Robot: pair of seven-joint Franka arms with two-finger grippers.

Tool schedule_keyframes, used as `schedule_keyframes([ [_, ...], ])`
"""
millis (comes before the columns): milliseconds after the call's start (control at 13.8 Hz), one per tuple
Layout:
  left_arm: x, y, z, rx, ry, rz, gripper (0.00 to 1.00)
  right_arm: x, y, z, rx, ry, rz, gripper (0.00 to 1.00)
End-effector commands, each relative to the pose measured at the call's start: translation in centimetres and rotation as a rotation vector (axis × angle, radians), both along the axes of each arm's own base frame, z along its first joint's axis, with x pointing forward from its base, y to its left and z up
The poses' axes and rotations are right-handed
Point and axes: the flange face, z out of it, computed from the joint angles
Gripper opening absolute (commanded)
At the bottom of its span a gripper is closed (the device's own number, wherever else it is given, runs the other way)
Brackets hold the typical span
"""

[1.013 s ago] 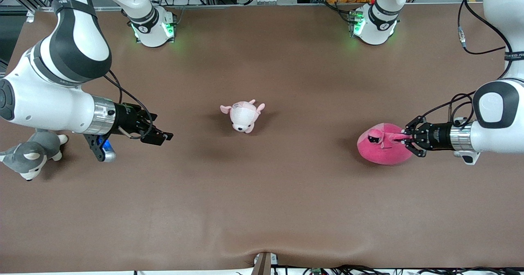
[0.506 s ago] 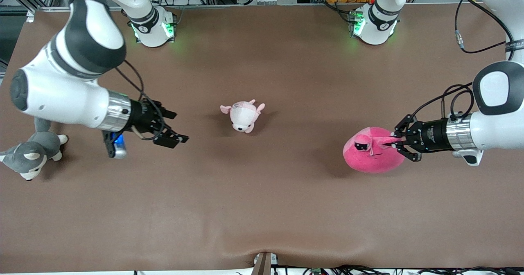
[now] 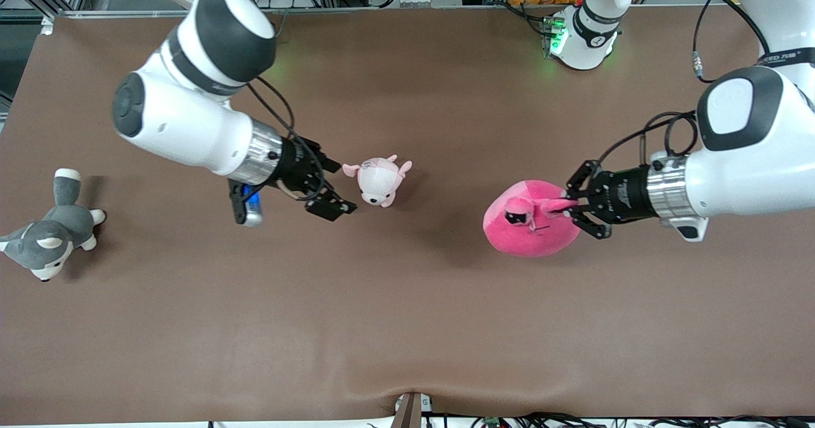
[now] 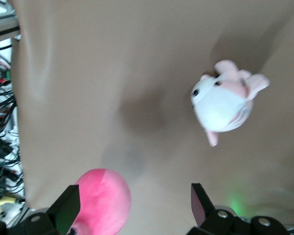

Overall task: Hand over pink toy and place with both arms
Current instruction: 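Carry the pink plush toward the right gripper while the right gripper approaches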

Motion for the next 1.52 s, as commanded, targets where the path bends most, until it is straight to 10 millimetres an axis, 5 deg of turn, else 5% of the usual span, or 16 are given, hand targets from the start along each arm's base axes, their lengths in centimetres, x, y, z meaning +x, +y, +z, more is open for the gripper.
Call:
schedule_keyframes([
  [0,-0.4,-2.2,2.6,-0.034,0.014,0.024,0.00,-0.5,4.5,0.1,0.037,-0.006,-0.071,1.00],
  [723,-4.5,-13.8,3.4,-0.022,0.055,-0.004,0.00,-2.8,11.1,-2.0,0.059,-0.054,-0.082,1.00],
  [1447,-5.3,-16.2,3.2,-0.027,0.061,0.002,0.00,-3.4,12.3,-2.3,0.047,-0.050,-0.073,1.00],
])
